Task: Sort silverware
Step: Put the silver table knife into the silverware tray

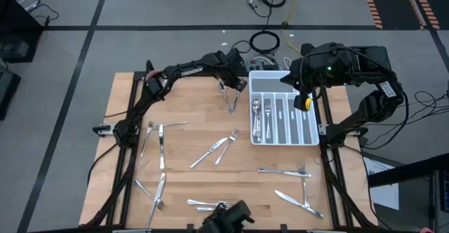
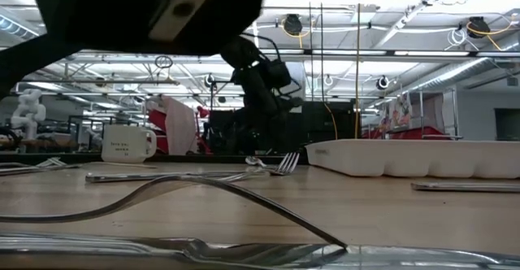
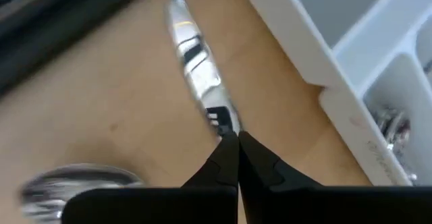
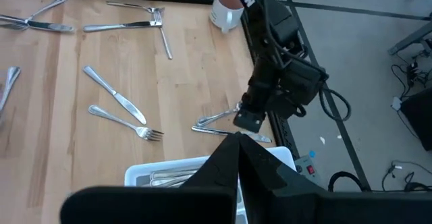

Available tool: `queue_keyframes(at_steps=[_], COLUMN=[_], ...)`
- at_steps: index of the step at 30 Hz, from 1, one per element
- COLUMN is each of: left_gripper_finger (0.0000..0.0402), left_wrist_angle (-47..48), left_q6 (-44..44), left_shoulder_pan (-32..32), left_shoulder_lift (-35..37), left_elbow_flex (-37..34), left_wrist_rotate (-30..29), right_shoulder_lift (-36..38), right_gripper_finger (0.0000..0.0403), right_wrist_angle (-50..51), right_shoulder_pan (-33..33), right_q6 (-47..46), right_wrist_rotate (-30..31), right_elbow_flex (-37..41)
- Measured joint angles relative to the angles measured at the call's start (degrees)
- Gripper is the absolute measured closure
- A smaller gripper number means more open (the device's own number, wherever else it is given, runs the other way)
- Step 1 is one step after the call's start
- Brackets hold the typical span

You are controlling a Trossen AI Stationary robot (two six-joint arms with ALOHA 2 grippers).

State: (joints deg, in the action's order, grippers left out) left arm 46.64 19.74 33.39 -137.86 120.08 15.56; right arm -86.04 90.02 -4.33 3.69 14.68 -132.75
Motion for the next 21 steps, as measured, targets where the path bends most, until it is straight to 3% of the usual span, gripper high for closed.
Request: queue_keyframes(at_steps=[15,21], left_gripper_finger=[0.0402,0.0402], left_wrist_angle=[4.74,7.33], left_q6=[-4.24,-19.17], left_shoulder_pan=[2.51,1.20], left_shoulder_lift=[-2.23,-2.23], left_elbow_flex=[0.06,0.08], left_wrist_rotate=[3.73,3.71], right_shoulder_lift=[0.00,0.00], right_gripper_finger=[0.0403,0.0403], right_wrist_angle=[0.00,0.00], right_shoulder_pan=[-0.01,-0.01], right_q6=[-0.01,-0.57], right_wrist_rotate=[0.02,0.01], right_elbow_flex=[0.00,0.00])
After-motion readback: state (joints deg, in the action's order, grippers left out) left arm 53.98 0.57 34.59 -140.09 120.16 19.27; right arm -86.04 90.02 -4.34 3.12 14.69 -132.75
